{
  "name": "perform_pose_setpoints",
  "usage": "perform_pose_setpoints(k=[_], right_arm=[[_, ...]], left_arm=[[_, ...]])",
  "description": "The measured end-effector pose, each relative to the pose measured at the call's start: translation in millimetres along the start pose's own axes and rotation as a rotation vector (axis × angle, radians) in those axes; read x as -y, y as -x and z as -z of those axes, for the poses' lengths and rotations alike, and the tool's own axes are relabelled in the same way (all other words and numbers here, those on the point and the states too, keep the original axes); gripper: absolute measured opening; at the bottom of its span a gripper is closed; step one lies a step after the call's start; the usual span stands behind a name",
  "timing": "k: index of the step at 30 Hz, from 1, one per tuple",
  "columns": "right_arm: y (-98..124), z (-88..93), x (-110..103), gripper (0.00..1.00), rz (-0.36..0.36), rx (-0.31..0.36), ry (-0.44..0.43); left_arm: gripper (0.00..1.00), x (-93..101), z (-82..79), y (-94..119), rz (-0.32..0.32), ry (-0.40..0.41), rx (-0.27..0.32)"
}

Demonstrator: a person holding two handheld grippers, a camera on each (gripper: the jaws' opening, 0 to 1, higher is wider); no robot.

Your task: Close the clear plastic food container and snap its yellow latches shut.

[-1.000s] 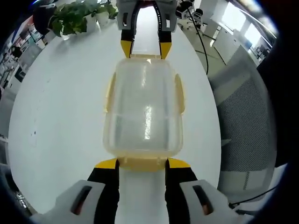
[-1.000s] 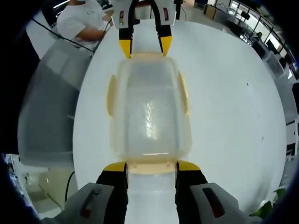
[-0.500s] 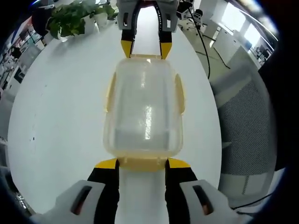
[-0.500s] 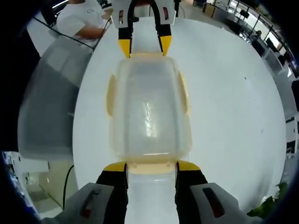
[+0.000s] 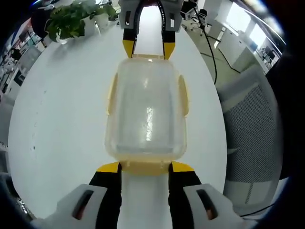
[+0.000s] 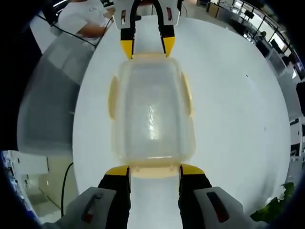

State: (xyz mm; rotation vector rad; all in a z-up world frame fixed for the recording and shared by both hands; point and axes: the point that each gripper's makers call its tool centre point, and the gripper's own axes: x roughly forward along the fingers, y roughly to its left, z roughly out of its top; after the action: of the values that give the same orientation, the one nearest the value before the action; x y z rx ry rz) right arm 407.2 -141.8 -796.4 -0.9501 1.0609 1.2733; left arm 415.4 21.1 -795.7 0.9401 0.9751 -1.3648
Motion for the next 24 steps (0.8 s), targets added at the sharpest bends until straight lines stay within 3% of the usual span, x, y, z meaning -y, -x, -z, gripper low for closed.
perform_pose_setpoints(k=[24], right_arm=[[-2, 14.5, 1, 0.37, 0.032, -0.007, 0.035]], left_arm=[[0.37, 6.9, -11.3, -8, -0.028, 0.020, -0.015]])
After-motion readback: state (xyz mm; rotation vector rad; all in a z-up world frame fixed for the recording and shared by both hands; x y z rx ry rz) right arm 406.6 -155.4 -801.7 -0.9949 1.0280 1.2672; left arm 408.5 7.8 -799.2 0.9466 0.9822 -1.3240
